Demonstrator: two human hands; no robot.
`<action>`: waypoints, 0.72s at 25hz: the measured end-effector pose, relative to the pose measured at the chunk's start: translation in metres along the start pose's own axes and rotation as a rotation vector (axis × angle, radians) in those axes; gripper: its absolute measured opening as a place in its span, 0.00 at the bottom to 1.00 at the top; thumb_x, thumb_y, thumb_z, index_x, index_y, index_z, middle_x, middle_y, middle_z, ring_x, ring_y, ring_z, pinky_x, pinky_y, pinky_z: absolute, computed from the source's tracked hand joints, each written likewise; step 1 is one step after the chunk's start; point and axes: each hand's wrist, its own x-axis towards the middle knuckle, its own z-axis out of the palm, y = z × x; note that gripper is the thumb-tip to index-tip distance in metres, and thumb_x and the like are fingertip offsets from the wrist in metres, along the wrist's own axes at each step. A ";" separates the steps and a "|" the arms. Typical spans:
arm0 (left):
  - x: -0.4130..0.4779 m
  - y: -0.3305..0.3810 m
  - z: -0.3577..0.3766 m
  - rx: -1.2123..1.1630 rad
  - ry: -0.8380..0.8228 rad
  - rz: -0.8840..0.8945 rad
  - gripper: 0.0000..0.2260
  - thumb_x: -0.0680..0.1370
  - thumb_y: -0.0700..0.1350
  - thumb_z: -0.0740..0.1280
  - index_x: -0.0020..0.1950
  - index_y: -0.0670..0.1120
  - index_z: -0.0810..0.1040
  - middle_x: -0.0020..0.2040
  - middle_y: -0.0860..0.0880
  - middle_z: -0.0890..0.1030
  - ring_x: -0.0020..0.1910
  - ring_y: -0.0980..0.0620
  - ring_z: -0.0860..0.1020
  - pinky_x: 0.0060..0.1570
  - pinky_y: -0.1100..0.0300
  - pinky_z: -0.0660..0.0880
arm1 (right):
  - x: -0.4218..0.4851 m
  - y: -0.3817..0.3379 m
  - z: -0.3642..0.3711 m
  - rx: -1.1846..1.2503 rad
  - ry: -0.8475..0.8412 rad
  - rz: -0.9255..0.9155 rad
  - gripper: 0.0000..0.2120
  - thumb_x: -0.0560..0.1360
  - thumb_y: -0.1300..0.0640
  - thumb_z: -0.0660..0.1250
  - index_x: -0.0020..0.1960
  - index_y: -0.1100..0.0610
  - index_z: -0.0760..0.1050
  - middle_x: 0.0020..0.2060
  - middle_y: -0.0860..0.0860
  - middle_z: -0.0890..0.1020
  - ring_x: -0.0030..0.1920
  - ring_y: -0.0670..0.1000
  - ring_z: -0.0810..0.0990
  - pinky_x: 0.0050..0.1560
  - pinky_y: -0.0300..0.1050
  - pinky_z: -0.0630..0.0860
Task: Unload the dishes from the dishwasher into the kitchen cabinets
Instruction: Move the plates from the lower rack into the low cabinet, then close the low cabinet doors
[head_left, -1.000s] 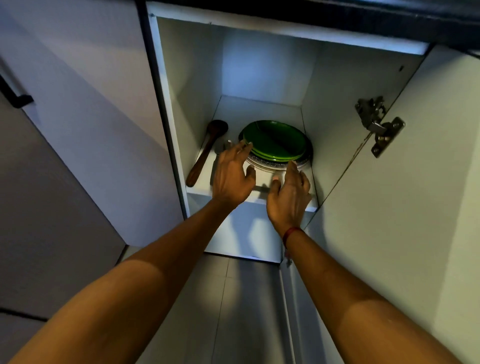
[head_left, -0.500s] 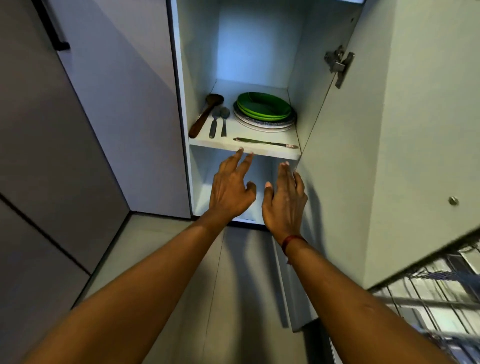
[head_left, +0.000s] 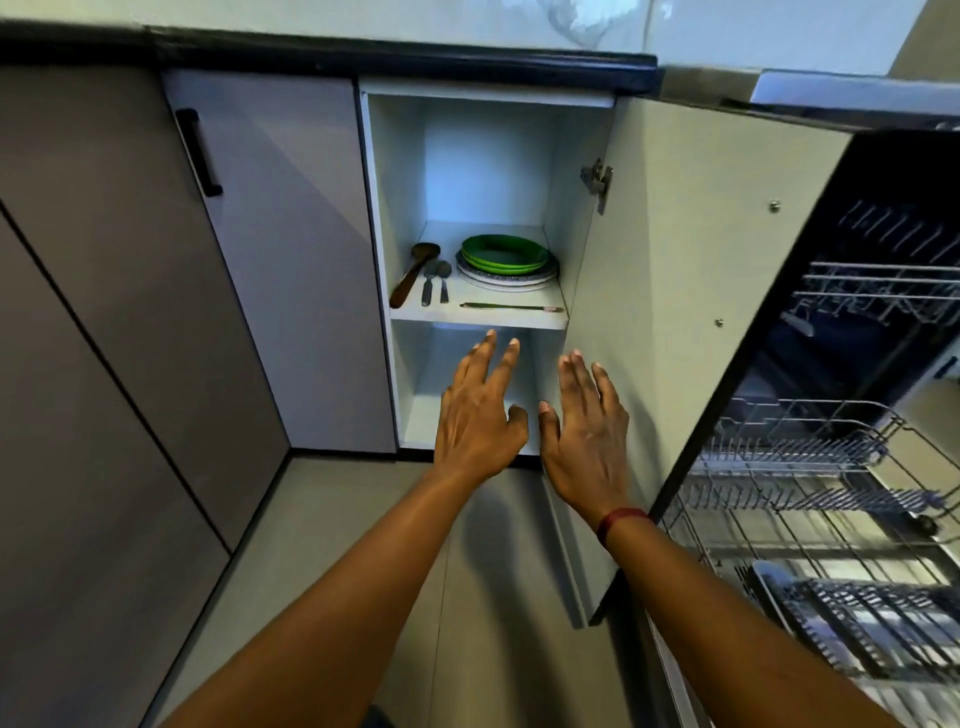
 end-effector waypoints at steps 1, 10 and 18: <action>-0.001 0.006 -0.003 0.008 -0.001 0.021 0.34 0.76 0.44 0.67 0.78 0.51 0.54 0.79 0.48 0.52 0.78 0.45 0.51 0.73 0.44 0.59 | -0.003 0.001 -0.008 -0.027 0.008 -0.028 0.27 0.80 0.48 0.51 0.76 0.58 0.59 0.76 0.54 0.61 0.76 0.56 0.58 0.71 0.54 0.60; -0.011 0.040 -0.015 0.029 -0.032 0.162 0.35 0.75 0.44 0.67 0.79 0.50 0.54 0.80 0.49 0.51 0.78 0.46 0.50 0.72 0.45 0.58 | -0.015 0.010 -0.065 -0.092 0.079 -0.102 0.27 0.81 0.46 0.51 0.76 0.56 0.59 0.76 0.53 0.60 0.76 0.55 0.56 0.72 0.51 0.56; -0.012 0.084 -0.029 -0.028 -0.060 0.261 0.36 0.75 0.41 0.66 0.78 0.47 0.52 0.78 0.47 0.57 0.77 0.48 0.55 0.72 0.47 0.63 | -0.016 0.019 -0.122 0.051 0.268 -0.176 0.20 0.79 0.52 0.58 0.68 0.57 0.69 0.69 0.56 0.71 0.70 0.55 0.68 0.70 0.52 0.63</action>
